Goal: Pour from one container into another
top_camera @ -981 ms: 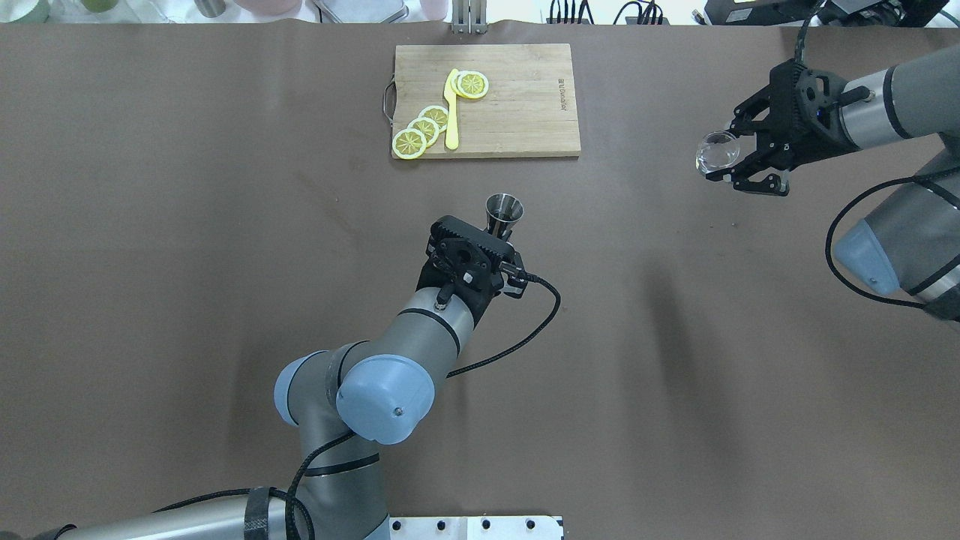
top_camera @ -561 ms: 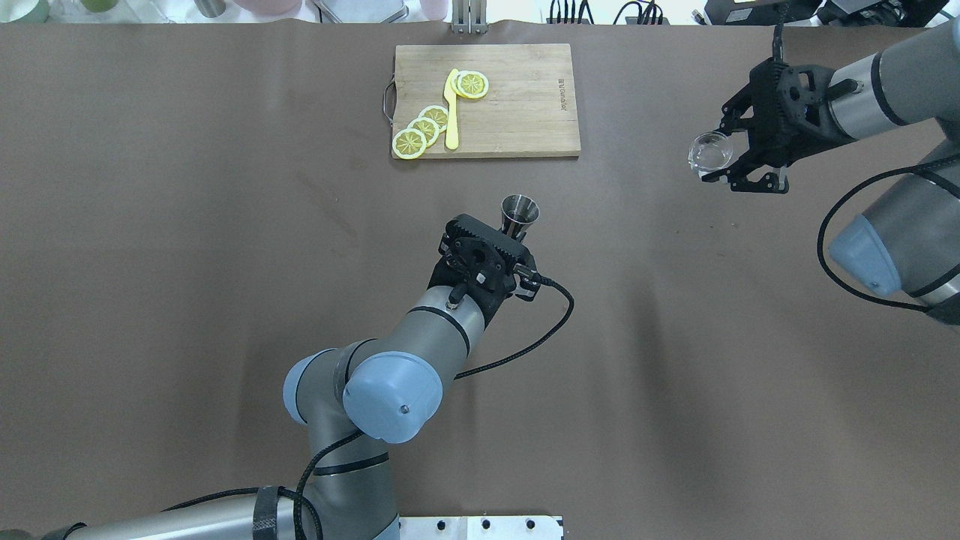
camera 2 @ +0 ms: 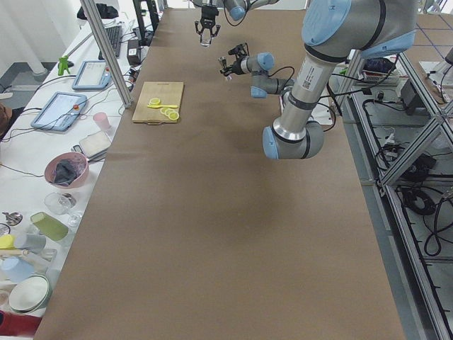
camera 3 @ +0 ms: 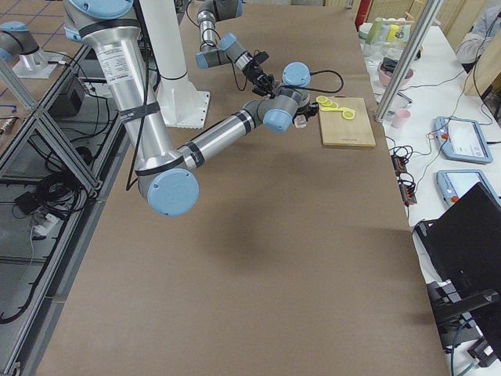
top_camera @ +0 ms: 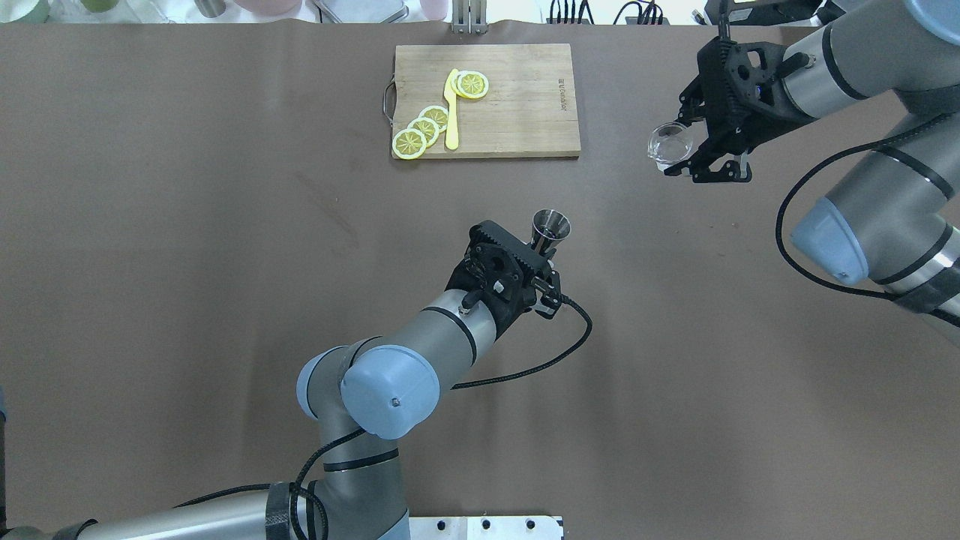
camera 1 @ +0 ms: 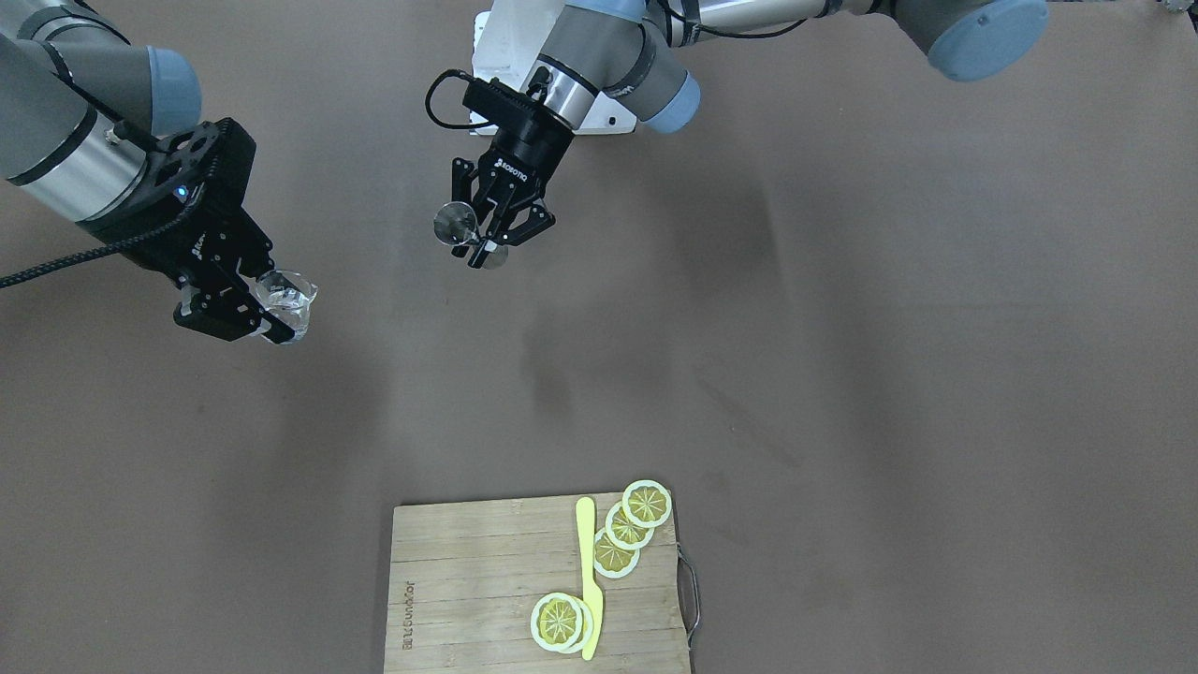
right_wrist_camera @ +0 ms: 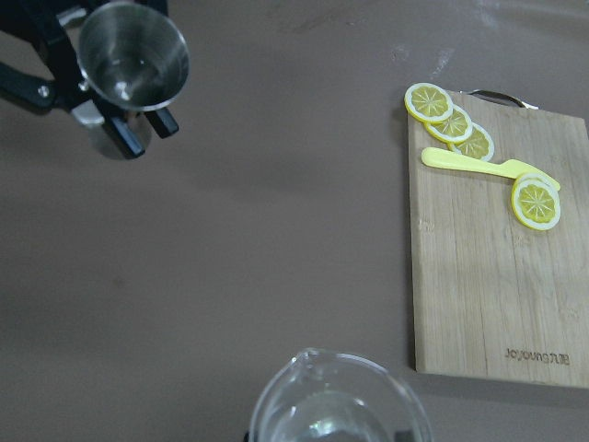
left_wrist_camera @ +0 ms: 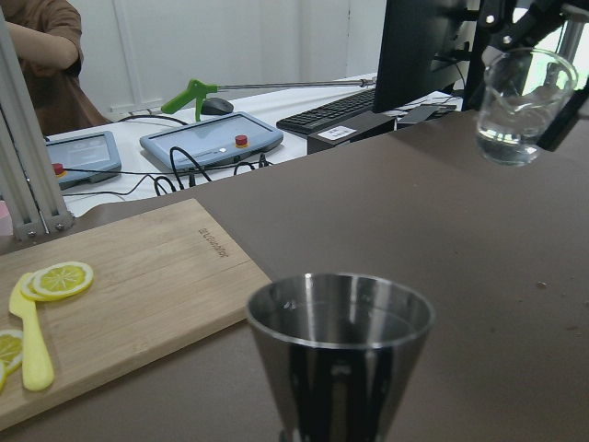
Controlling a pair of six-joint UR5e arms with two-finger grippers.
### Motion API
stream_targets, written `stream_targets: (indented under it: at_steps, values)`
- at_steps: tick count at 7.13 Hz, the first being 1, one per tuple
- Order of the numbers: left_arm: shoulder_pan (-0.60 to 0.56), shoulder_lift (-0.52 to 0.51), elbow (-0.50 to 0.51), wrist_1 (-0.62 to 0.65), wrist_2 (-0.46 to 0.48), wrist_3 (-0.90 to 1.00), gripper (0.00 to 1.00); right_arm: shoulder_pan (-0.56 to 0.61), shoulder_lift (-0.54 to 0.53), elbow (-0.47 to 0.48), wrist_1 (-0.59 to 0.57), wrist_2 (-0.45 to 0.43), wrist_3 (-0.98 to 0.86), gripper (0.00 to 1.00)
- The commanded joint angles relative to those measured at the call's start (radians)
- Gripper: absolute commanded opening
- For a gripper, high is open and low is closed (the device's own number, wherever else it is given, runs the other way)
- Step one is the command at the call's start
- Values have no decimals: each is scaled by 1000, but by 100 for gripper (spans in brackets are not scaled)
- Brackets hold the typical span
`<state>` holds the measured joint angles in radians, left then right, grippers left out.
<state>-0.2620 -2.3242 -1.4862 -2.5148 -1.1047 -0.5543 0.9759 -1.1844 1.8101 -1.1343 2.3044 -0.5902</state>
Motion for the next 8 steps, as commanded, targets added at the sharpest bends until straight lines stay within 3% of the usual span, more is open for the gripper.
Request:
stream_targets:
  at_steps: [1,5,8]
  values:
    - [0,-1,65,-105,-30,28,0,-41,14,44,-53,-3,14,0]
    - [-6,-20,63,-107,-102,63,0,-74,14,86,-87,9,56,0]
    - [-8,5,70,-182,-113,95,0,-98,14,124,-169,7,-92,0]
